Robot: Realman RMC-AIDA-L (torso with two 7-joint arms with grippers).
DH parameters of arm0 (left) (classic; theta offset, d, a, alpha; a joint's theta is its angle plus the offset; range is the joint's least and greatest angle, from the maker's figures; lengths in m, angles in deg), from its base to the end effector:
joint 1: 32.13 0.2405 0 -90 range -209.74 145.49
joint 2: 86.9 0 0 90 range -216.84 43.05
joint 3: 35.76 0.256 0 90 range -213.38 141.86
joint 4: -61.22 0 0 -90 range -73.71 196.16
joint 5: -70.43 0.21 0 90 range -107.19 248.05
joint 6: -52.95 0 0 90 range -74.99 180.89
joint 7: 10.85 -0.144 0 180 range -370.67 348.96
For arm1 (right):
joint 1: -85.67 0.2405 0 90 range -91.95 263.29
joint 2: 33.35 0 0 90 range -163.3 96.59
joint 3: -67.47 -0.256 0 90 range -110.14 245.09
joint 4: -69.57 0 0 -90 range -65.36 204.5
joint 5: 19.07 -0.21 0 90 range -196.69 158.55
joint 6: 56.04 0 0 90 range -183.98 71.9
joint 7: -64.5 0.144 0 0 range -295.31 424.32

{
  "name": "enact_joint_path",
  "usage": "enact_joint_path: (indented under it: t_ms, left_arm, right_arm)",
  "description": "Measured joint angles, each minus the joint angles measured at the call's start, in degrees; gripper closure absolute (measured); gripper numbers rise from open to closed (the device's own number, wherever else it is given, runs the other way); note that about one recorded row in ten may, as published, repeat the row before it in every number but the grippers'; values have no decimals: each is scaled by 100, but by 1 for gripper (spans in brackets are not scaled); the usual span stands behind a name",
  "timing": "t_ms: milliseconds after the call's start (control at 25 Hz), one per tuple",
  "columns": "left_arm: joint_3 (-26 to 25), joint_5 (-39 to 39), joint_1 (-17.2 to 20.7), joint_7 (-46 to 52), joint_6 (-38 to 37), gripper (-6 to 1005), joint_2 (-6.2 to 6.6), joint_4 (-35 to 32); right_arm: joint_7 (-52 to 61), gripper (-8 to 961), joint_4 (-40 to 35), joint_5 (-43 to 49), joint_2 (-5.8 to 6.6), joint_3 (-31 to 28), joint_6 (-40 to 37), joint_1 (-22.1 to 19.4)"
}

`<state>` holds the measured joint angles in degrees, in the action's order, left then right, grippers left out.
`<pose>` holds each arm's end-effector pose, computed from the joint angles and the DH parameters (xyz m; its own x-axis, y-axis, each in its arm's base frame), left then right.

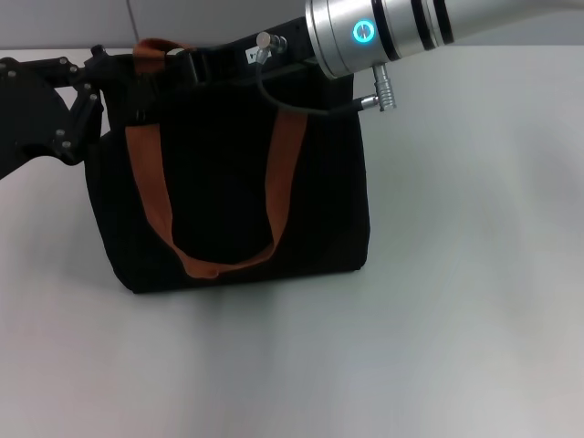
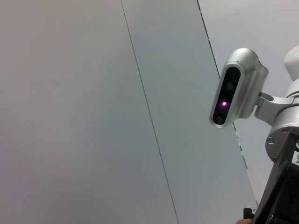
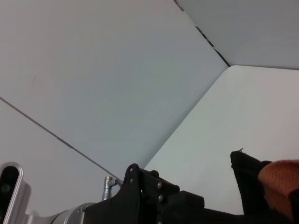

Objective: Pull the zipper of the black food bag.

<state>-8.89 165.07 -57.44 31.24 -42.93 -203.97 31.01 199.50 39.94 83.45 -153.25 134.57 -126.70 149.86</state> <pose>-0.2809 0.3178 0.0572 0.7377 -0.2645 0.6212 0.2621 -0.7357 -0.6246 0.0379 0.4122 -0.0776 0.6034 -0.7458 -0.2822 -0.7167 -0.6624 0.2180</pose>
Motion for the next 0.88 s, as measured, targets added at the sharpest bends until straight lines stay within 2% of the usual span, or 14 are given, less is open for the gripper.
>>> enact_joint_path:
  t_ms: [360, 880]
  left_arm:
    - [3, 1, -87, 2, -1, 964, -5, -10]
    - [-25, 12, -109, 9, -1, 963, 3, -10]
  right_arm:
    - [1, 622, -9, -360, 2, 433, 209, 6]
    - [0, 639, -22, -384, 1, 463, 284, 1]
